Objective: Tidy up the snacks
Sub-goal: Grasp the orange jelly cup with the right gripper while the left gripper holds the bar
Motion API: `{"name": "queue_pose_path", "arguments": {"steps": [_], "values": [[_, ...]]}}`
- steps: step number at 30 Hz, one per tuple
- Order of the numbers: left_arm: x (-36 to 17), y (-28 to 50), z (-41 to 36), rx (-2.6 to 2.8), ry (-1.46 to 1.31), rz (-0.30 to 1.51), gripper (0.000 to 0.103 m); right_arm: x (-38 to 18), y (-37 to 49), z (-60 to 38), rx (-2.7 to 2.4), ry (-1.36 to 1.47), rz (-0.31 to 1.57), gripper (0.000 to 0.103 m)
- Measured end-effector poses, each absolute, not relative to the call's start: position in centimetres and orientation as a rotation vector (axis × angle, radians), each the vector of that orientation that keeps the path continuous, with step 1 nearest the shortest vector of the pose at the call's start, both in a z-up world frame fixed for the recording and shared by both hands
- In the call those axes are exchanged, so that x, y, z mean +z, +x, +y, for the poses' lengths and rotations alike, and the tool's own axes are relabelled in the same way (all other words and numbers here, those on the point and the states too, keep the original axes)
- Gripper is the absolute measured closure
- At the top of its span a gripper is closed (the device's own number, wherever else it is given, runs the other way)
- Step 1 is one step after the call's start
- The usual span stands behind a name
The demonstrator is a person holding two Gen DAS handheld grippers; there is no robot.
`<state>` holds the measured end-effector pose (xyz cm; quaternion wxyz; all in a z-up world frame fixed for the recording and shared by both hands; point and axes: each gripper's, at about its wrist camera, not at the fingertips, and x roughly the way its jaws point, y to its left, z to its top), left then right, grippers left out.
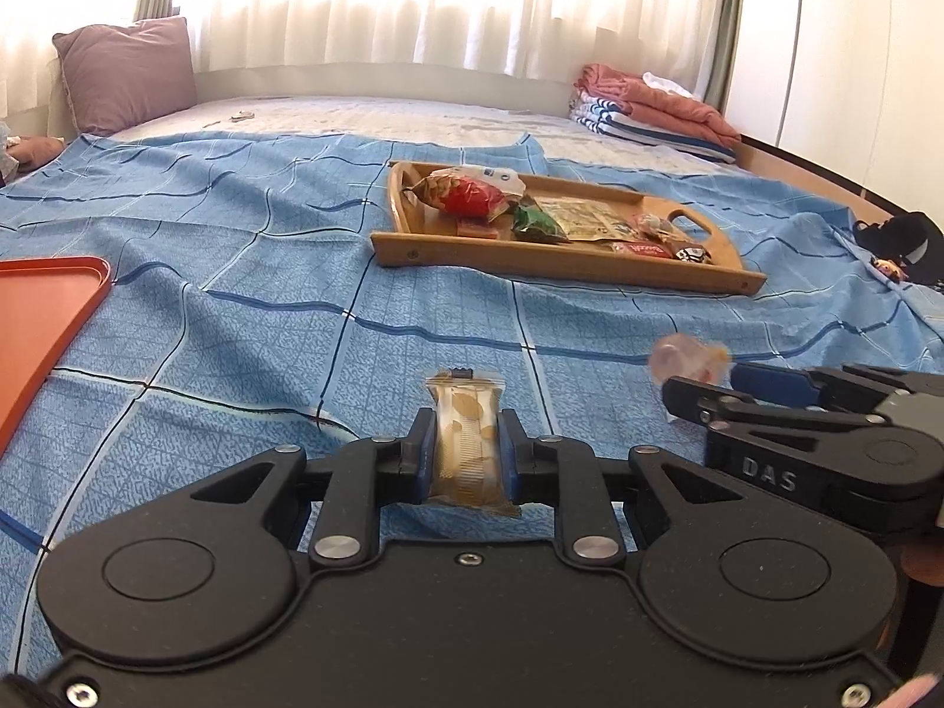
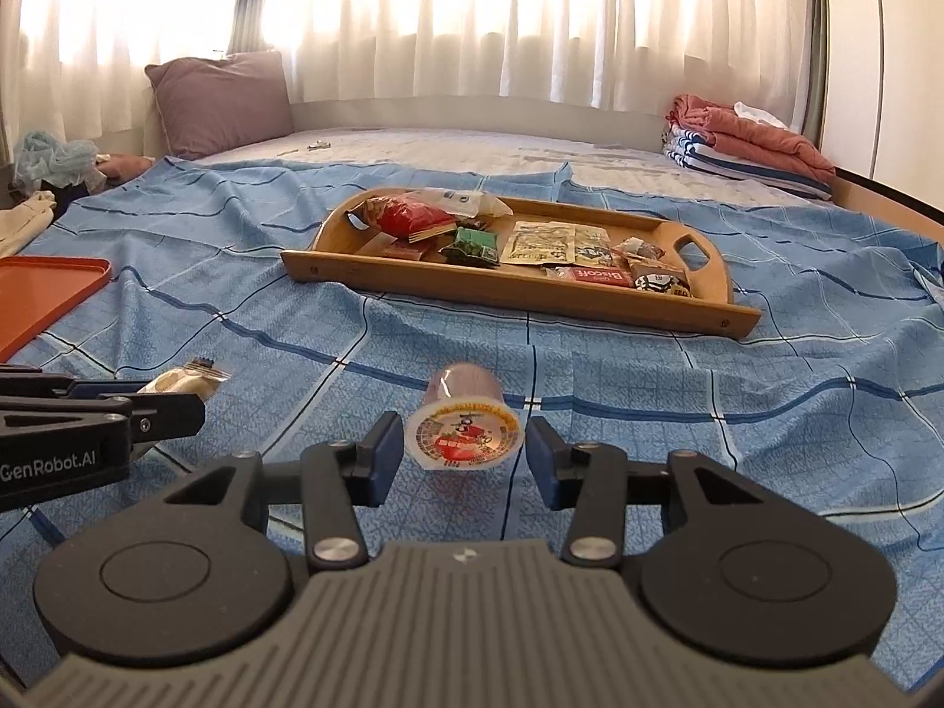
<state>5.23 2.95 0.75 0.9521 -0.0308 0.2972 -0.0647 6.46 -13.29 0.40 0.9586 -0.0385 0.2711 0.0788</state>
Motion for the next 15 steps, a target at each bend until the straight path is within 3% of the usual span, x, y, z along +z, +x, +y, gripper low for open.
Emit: {"name": "queue_pose_path", "arguments": {"steps": [7,9,15], "values": [[1.1,5.6,2.6,-0.135,-0.038,0.595,0.082,-0.4,8.8,-12.7,0.179,-0.077,0.601,0.050],[1.2,5.8,2.7,-0.135,-0.037,0.595,0.082,-0.2,9.3,-12.7,0.190,-0.066,0.609,0.038],[1.2,6.4,2.6,-0.137,-0.035,0.601,0.083,0.3,11.3,-12.2,0.195,-0.074,0.622,0.024]]}}
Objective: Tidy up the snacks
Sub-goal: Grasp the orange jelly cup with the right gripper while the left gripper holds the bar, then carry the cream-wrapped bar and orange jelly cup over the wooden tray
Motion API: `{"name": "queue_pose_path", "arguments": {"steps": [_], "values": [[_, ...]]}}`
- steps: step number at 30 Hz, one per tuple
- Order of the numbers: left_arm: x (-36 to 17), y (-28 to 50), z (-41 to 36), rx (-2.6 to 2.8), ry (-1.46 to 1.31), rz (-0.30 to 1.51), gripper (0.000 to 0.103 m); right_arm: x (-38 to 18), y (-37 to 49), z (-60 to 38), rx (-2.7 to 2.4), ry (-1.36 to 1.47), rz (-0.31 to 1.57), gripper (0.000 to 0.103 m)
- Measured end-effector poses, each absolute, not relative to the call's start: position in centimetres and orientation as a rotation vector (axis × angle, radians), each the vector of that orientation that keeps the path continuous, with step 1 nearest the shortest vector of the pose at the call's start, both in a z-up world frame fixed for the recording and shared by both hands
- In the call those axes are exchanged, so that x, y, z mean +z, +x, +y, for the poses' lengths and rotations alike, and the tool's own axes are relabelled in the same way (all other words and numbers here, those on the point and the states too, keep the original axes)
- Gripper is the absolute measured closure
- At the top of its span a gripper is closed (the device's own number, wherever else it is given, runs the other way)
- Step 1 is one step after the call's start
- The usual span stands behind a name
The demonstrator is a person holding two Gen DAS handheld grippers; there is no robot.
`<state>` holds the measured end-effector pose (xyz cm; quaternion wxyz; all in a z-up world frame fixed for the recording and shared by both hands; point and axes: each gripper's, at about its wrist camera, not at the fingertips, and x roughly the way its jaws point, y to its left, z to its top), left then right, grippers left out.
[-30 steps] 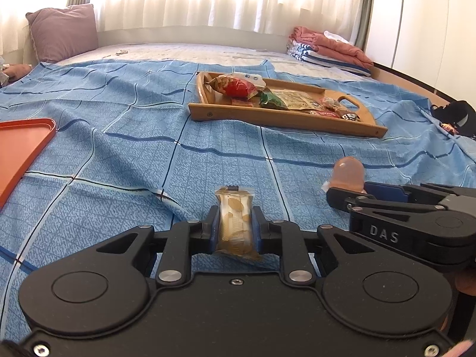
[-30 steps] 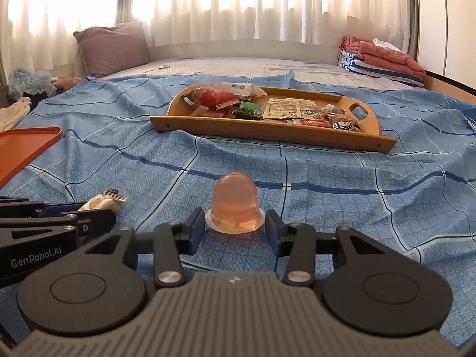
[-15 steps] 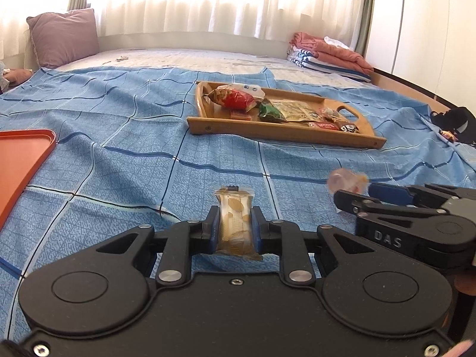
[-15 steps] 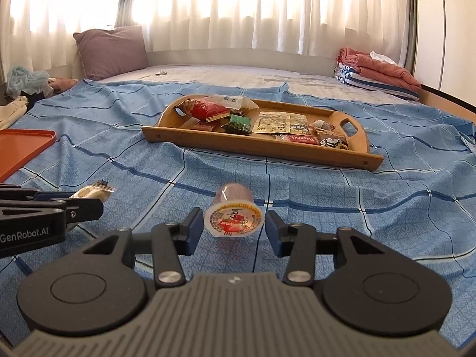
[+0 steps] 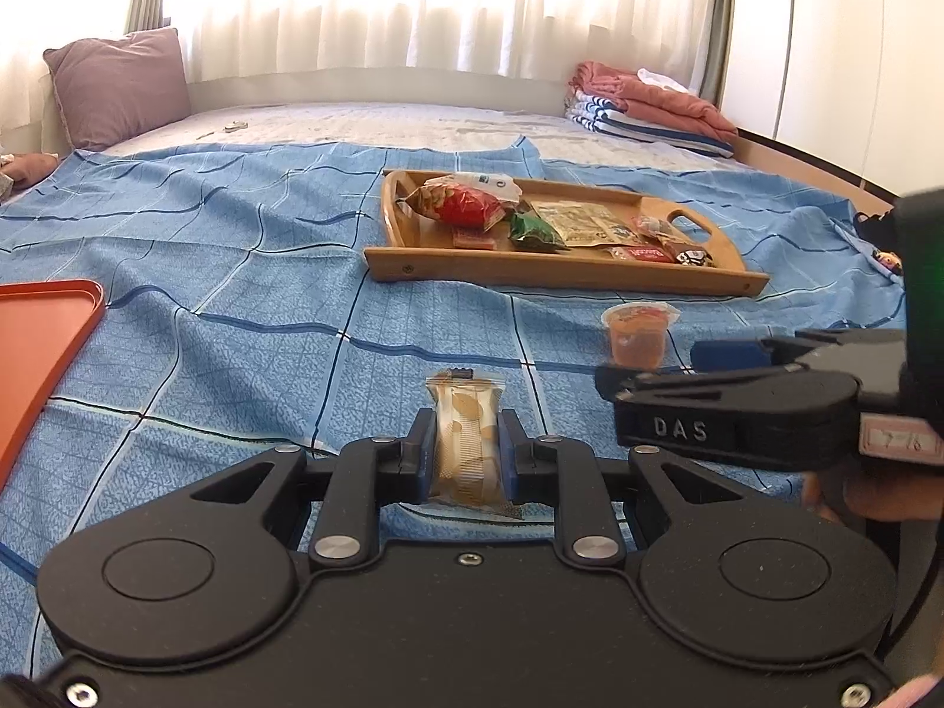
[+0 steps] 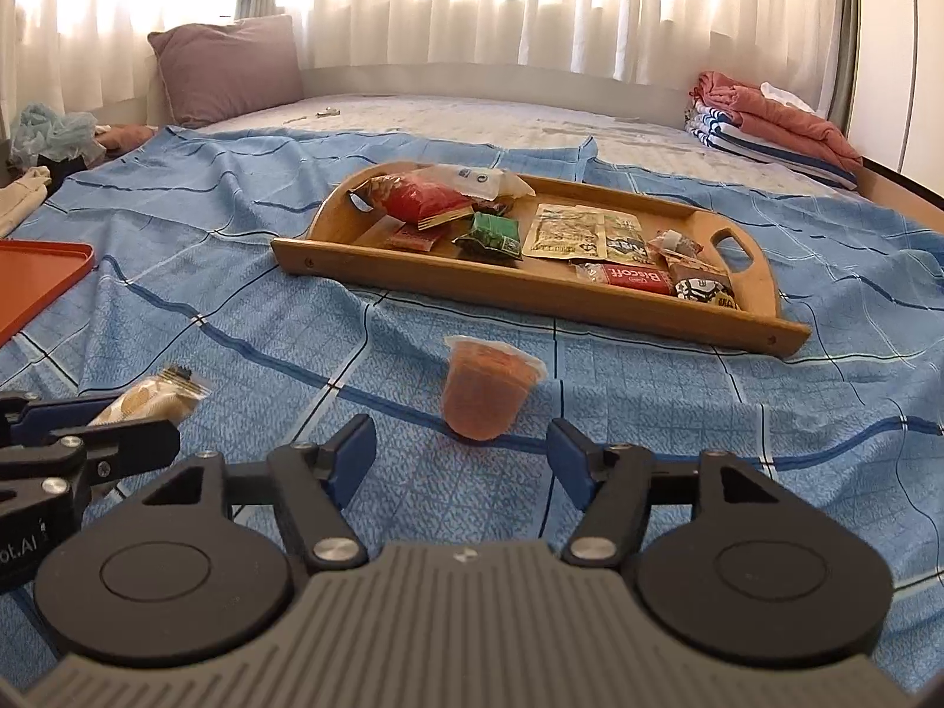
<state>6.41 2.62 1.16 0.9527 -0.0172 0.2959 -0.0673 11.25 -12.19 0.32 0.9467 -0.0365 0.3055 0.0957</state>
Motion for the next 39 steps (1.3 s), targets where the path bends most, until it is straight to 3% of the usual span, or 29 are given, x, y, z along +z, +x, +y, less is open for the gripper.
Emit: {"name": "queue_pose_path", "arguments": {"steps": [7,9,11,25,39], "values": [[1.1,7.6,2.5,-0.145,-0.031,0.608,0.083,0.1,14.5,-12.6,0.207,0.013,0.676,0.024],[1.2,8.0,2.5,-0.148,-0.038,0.610,0.083,-0.1,15.0,-12.8,0.213,0.041,0.699,0.049],[1.3,8.5,2.5,-0.150,-0.044,0.609,0.083,-0.1,15.1,-12.8,0.195,0.026,0.695,0.066],[3.7,13.2,2.4,-0.169,-0.056,0.576,0.083,3.3,16.1,-15.2,0.210,0.106,0.656,0.065],[9.2,23.1,1.0,-0.212,-0.056,0.525,0.083,7.5,22.5,-19.5,0.120,0.099,0.616,0.065]]}}
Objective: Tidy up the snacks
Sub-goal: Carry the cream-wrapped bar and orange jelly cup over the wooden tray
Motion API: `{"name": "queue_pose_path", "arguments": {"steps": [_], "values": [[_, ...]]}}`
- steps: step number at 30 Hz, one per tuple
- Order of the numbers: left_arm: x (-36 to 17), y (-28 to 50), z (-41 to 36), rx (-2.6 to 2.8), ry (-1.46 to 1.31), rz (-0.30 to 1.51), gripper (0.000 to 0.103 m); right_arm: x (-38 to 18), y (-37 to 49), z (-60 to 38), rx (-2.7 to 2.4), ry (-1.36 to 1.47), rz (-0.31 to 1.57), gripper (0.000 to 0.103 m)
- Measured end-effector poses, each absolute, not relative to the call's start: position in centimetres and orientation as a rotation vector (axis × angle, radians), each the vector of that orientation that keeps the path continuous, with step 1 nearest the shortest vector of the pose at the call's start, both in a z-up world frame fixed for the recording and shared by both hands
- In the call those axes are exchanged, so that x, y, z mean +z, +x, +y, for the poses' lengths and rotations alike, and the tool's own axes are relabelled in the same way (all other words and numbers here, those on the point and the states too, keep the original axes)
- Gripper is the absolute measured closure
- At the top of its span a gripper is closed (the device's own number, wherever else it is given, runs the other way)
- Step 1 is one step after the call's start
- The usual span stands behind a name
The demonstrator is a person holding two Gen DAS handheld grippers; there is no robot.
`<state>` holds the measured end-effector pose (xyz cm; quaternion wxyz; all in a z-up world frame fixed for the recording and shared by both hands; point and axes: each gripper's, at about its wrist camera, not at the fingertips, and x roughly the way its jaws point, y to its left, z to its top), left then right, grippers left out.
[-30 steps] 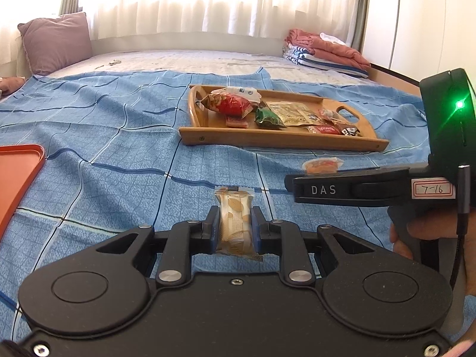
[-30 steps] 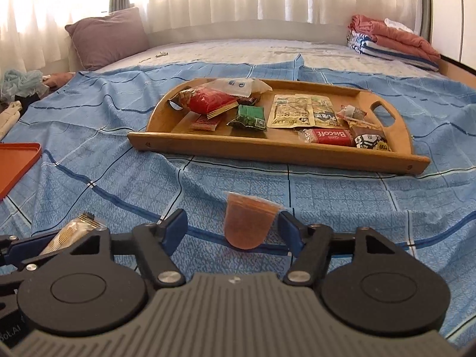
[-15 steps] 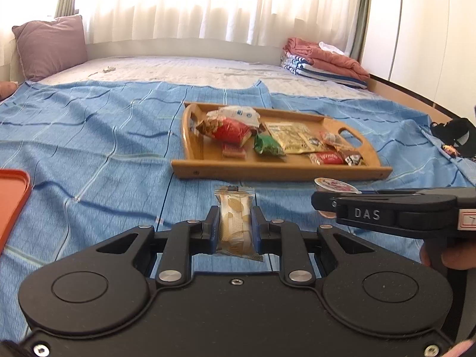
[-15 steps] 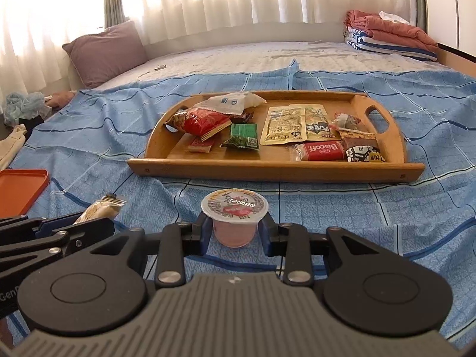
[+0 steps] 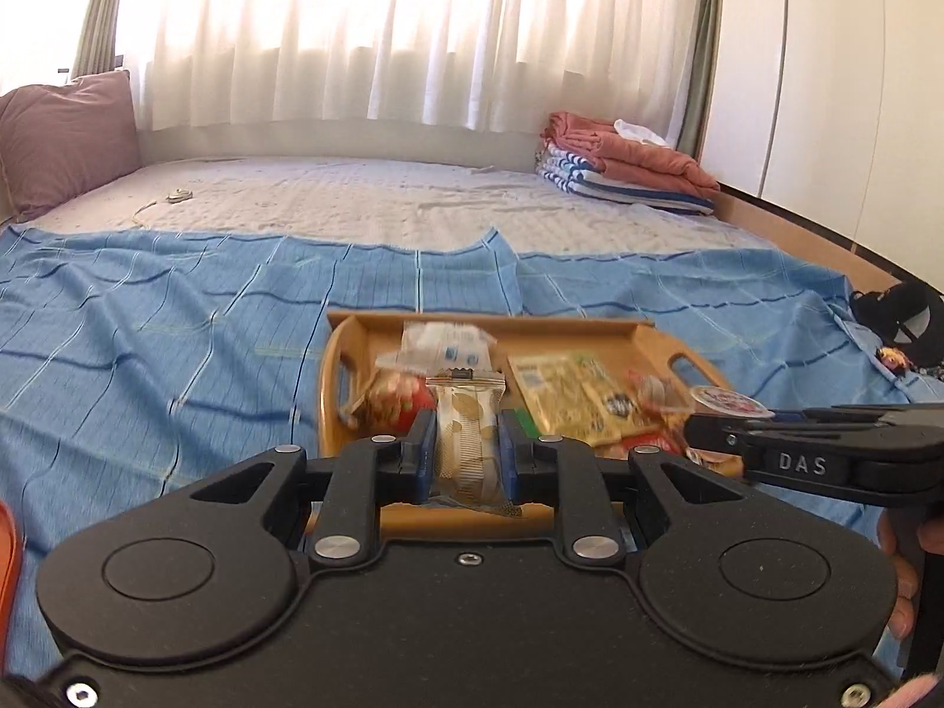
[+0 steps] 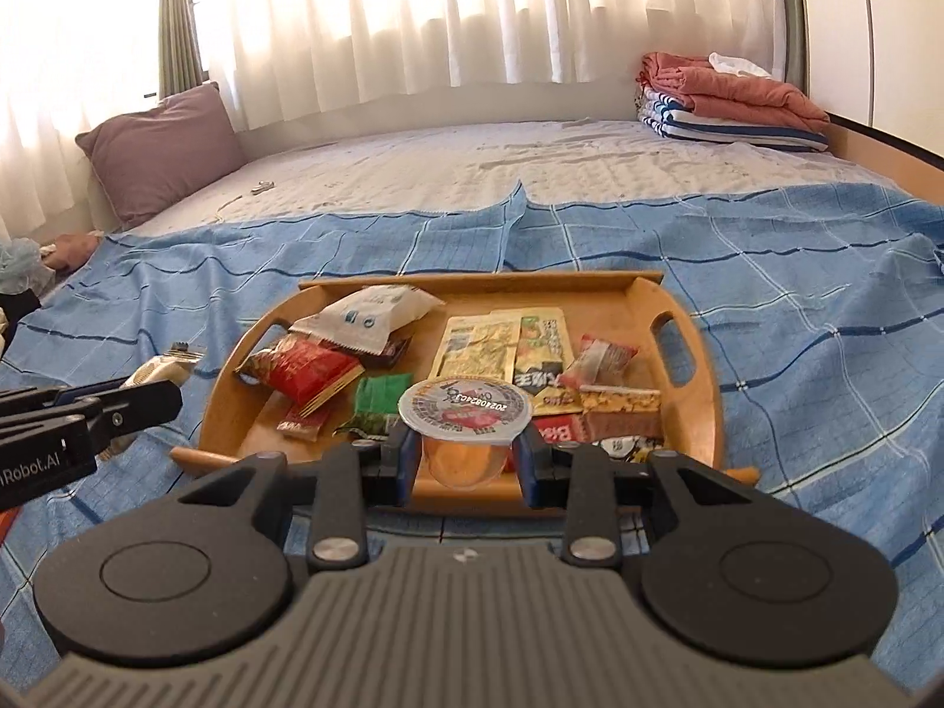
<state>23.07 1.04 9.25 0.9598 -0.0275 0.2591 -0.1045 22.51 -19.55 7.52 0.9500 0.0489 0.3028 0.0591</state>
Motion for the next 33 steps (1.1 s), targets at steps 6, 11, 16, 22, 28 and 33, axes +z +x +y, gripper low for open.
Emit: {"name": "queue_pose_path", "arguments": {"steps": [6,11,16,22,28,33], "values": [[10.8,29.7,0.3,-0.245,-0.100,0.573,0.083,8.9,27.1,-21.6,0.081,0.100,0.616,0.065],[9.6,34.5,-1.2,-0.264,-0.123,0.633,0.083,8.7,30.6,-22.8,0.064,0.116,0.642,0.065],[7.3,38.3,-3.6,-0.260,-0.106,0.694,0.083,7.1,33.8,-23.6,0.042,0.126,0.687,0.065],[4.6,40.7,-5.9,-0.256,-0.078,0.719,0.083,4.8,36.3,-23.8,0.039,0.130,0.720,0.065],[2.4,42.1,-7.4,-0.251,-0.058,0.742,0.083,2.5,37.8,-23.4,0.045,0.142,0.746,0.065],[1.0,42.5,-7.7,-0.244,-0.041,0.750,0.082,1.5,38.2,-23.0,0.059,0.127,0.752,0.065]]}}
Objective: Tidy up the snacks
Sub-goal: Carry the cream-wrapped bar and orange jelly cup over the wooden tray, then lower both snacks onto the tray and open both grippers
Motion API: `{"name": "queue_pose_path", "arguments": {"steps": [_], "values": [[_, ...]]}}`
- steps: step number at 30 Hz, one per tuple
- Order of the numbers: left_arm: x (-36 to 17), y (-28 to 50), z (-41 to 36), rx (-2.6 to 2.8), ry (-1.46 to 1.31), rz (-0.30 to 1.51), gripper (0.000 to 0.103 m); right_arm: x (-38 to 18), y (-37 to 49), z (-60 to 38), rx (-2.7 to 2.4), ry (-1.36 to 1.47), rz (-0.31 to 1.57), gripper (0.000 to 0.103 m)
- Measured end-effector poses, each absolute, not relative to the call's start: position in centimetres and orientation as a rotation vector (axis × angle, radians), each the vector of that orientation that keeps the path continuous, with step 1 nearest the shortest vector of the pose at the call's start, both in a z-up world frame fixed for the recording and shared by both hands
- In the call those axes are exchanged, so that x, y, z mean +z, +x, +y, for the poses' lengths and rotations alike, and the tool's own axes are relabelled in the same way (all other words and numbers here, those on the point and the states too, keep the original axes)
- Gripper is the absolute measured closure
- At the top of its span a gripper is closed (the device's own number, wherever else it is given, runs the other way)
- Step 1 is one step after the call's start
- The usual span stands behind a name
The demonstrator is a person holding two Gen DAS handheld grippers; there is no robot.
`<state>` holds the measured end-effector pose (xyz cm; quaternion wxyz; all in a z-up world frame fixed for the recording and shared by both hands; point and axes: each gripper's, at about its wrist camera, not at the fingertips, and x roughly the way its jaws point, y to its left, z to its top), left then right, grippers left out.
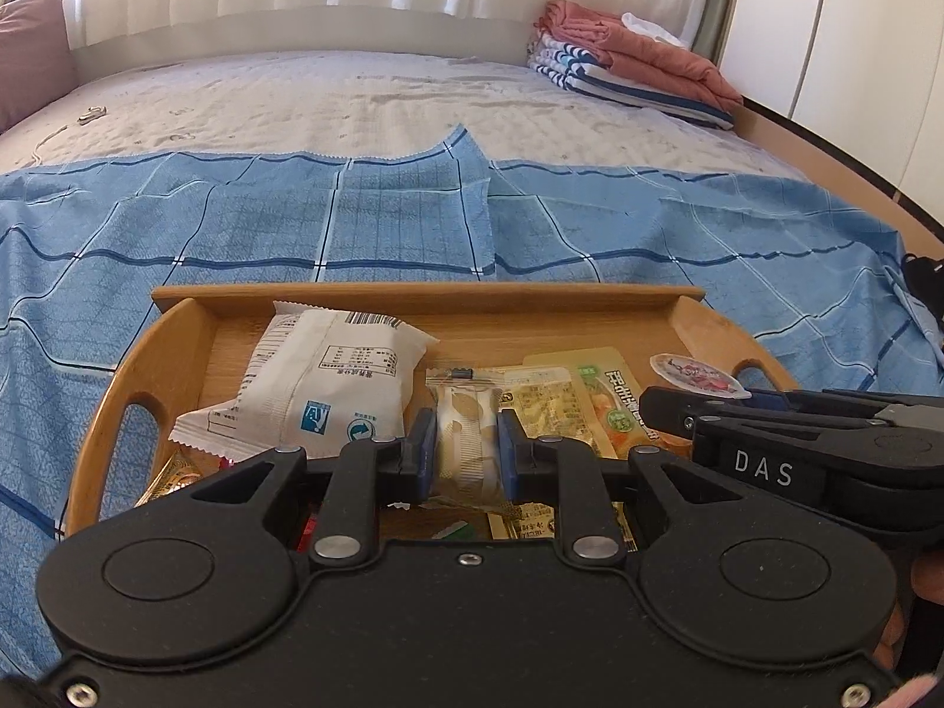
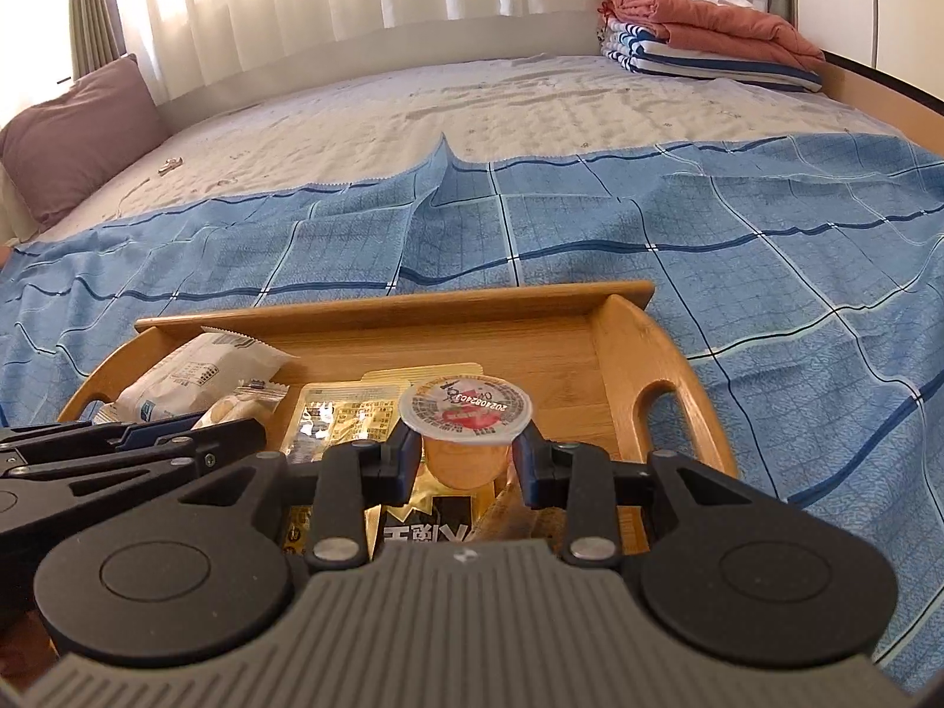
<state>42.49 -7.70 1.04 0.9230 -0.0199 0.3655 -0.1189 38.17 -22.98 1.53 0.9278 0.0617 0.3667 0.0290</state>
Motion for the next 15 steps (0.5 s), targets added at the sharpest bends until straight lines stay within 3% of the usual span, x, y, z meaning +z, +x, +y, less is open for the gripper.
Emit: {"name": "queue_pose_path", "arguments": {"steps": [15], "values": [[-0.02,42.56,-8.44,-0.243,-0.003,0.733,0.082,1.14,38.13,-22.76,0.077,0.130,0.735,0.062]]}}
